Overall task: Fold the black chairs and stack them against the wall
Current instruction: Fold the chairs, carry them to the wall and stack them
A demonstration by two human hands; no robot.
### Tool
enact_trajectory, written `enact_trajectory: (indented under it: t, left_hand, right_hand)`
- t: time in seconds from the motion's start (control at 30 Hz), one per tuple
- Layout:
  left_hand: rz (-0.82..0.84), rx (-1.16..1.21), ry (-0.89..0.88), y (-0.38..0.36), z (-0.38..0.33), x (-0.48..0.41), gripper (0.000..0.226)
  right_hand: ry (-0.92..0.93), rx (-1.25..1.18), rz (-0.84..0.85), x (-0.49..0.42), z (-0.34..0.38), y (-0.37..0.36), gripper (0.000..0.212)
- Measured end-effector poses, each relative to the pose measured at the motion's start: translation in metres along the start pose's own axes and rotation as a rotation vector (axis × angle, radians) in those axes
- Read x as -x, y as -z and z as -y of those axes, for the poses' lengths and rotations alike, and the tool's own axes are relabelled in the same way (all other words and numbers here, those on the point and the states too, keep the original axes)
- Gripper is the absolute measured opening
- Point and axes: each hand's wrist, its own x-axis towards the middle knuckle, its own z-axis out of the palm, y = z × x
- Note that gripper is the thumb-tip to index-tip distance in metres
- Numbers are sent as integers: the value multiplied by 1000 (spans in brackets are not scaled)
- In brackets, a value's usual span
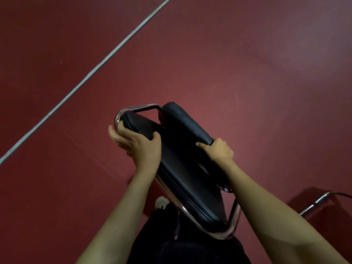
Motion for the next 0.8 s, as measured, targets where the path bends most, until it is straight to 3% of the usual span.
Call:
enact_trajectory:
  t: [0.13, 0.2, 0.3, 0.43, 0.6, 0.73, 0.8]
  left_hand:
    - [107, 317, 342, 18, 24, 15, 83]
    - [173, 371, 437, 22, 31, 36, 69]
    - [215, 430, 459, 23, 38, 47, 67]
    - [302, 439, 515, 25, 38, 49, 105]
    - [328, 384, 471, 19, 25, 54, 114]
    - [343, 375, 605, 21, 19, 54, 95]
    - [322, 391, 647, 26, 20, 59, 79]
  right_hand:
    - [-5, -11, -47, 9, 6, -9, 57]
    - [-6, -15, -17, 10, 6, -10, 58]
    - [10, 23, 39, 10, 5, -11, 60]
    - [88, 69, 131, -3, 15, -3, 67]
    - [208, -28, 216, -19, 7, 1, 85]
    - [197, 18, 167, -17, 12, 4, 49]
    - [225, 60, 148, -7, 14, -1, 41]
